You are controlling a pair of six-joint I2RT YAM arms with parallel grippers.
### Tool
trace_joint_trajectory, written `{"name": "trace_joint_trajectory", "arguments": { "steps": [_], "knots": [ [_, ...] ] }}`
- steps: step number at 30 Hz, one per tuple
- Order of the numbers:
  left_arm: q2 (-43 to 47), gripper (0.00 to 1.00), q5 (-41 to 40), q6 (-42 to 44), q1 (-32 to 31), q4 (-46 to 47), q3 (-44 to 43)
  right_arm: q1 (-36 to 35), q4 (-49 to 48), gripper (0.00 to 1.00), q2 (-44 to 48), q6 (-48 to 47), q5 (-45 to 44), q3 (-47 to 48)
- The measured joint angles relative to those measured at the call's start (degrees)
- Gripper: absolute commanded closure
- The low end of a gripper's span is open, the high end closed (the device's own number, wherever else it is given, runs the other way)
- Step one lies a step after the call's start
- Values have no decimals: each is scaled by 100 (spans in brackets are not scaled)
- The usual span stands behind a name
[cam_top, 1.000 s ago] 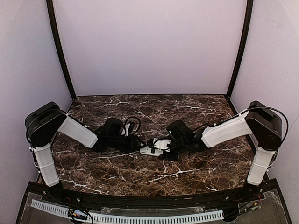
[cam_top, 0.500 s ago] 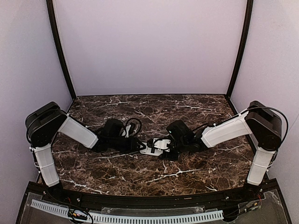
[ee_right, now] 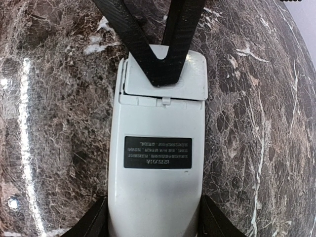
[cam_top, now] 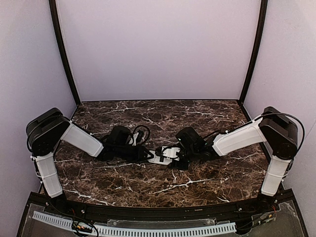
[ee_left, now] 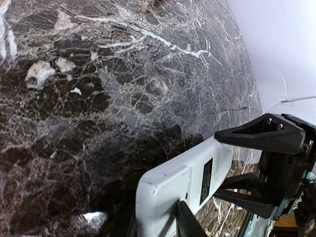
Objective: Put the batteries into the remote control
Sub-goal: Press the battery cover on the remote control.
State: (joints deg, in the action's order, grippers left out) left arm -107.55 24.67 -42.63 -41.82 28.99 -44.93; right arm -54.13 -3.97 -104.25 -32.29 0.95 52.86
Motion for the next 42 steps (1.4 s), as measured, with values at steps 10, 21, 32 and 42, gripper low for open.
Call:
{"name": "trace_joint_trajectory", "arguments": {
  "steps": [10, 21, 32, 42],
  "knots": [
    [48, 75, 4, -4, 2, -85, -7, 0, 31, 95, -11, 0, -17, 31],
    [-127, 73, -2, -26, -9, -162, -186, 9, 146, 96, -11, 201, -7, 70],
    [-188, 66, -116, -15, -72, -251, -348, 37, 151, 96, -11, 302, 24, 70],
    [-188, 61, -173, 52, -98, -345, -415, 70, 155, 96, -11, 378, 85, 70]
  ]
}}
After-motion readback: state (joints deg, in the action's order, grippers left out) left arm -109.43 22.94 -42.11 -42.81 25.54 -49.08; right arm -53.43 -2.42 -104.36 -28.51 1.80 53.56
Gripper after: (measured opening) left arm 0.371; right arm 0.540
